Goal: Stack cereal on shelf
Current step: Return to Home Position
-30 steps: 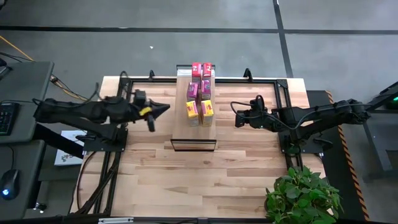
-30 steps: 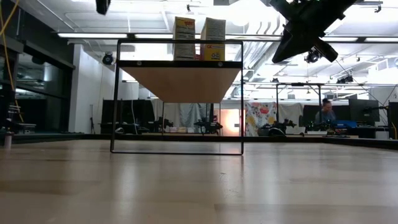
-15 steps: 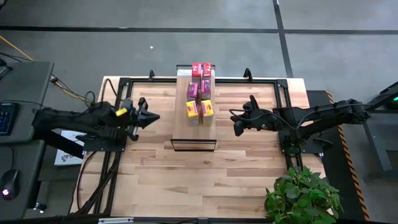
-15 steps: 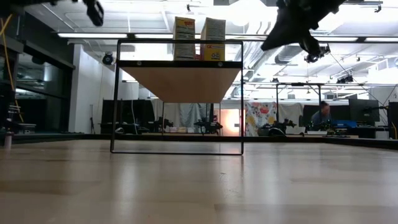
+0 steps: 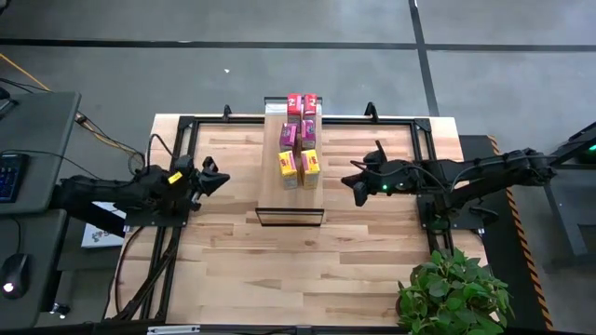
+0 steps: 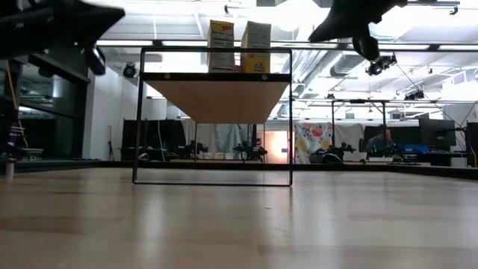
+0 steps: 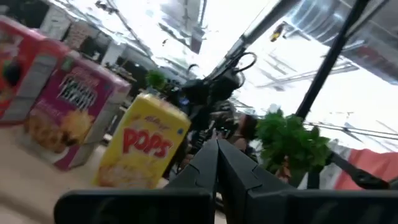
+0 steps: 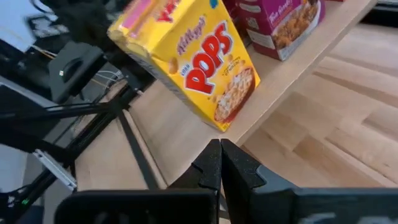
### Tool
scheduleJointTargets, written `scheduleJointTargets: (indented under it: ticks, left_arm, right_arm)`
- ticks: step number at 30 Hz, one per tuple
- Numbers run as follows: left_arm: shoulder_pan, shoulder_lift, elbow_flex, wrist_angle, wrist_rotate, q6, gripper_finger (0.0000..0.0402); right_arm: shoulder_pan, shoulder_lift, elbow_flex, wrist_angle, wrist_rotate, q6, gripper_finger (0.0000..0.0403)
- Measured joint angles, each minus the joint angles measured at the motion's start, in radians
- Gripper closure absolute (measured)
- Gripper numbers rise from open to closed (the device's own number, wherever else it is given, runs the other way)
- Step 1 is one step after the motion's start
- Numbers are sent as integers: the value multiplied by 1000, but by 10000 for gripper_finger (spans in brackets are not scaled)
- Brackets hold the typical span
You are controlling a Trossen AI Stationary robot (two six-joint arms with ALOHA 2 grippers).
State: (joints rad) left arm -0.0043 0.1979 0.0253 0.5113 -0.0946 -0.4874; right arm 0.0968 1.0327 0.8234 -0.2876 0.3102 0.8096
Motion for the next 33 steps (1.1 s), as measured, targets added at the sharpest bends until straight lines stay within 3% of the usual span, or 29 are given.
scheduleJointTargets:
  ticks: [10, 14, 17, 21, 24, 29, 33]
  left_arm:
    - [-33, -16, -13, -140, -73, -8, 401]
    - [-33, -15, -13, -144, -73, -40, 401]
    - [-32, -15, -13, -150, -73, -26, 401]
    - [-32, -15, -13, -150, -73, 2, 401]
    - [-32, -15, -13, -151, -73, -4, 401]
    - [-32, -15, -13, -151, -73, -6, 401]
    - [-32, -15, -13, -151, -73, -6, 401]
  right_arm:
    - [97, -197, -45, -137, -32, -136, 403]
    - [143, -391, -213, -33, -34, -162, 403]
    - [151, -575, -402, 153, -42, -166, 403]
    - [87, -787, -618, 378, -109, -164, 403]
    - [10, -899, -710, 419, -210, -139, 403]
    - [-79, -1023, -777, 418, -271, -220, 403]
    - [-113, -1028, -781, 407, -345, -332, 403]
